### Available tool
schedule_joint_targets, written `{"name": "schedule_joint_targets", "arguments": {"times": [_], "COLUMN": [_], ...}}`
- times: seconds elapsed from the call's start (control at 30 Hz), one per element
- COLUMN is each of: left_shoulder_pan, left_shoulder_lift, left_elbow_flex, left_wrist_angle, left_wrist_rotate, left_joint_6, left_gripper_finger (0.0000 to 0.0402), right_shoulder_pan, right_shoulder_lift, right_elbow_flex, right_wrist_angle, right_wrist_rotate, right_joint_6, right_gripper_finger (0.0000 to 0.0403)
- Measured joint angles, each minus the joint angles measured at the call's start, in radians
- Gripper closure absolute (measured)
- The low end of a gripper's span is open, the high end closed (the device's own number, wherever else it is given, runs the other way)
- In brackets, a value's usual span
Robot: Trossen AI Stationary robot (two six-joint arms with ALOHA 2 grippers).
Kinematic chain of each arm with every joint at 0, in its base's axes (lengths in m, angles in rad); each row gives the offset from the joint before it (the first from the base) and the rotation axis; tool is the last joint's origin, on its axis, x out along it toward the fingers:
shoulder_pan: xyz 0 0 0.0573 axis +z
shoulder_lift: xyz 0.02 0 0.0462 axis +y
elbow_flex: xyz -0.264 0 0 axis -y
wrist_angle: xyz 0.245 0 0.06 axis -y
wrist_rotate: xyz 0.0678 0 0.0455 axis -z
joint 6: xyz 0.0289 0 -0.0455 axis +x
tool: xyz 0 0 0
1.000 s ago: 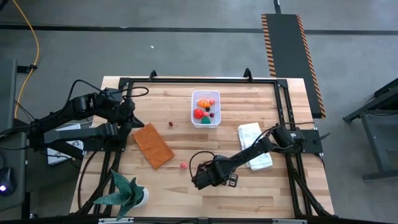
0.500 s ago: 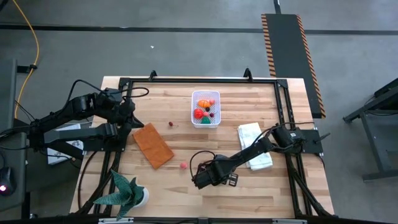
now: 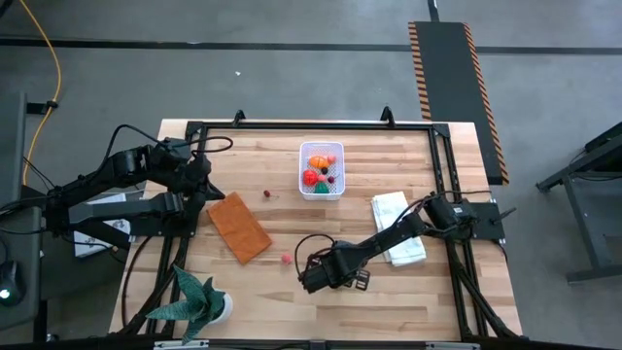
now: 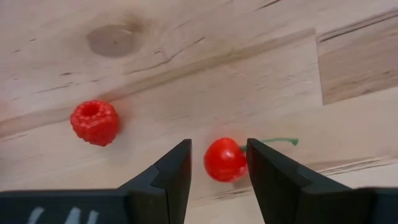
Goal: Pick and placing Produce into tupperware
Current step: Put the red cherry into the white bin
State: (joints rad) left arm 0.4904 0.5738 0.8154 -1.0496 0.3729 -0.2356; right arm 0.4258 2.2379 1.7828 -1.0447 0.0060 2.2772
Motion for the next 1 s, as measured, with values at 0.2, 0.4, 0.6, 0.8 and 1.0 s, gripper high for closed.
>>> {"name": "schedule_joint_targets", "arguments": {"times": [0.2,0.4,0.6,0.8,1.0], "left_shoulder_pan": [0.000,0.000,0.000,0.000,0.000], "left_shoulder_lift": [0.000,0.000,0.000,0.000,0.000], "left_elbow_flex": [0.000,0.000,0.000,0.000,0.000], "left_wrist_angle": [0.000,0.000,0.000,0.000,0.000], "left_wrist_rotate": [0.000,0.000,0.000,0.000,0.000], "left_joint_6": [0.000,0.000,0.000,0.000,0.000], "left_gripper_finger": [0.0401,0.0401,0.0401,0.0401,0.0401], "right_shoulder_pan": [0.000,0.000,0.002,0.012,0.014], "right_shoulder_lift": [0.000,0.000,0.000,0.000,0.000], "right_elbow_flex": [0.000,0.000,0.000,0.000,0.000], "right_wrist_angle": [0.005,0.011,0.006,0.008,0.007], "right_wrist_rotate": [-0.007,-0.019,-0.044,-0.052,-0.052], "right_joint_6": [0.000,-0.005,-0.008,-0.008,-0.008], "right_gripper_finger": [0.0259,0.0259,0.0259,0.0259,0.0259]}}
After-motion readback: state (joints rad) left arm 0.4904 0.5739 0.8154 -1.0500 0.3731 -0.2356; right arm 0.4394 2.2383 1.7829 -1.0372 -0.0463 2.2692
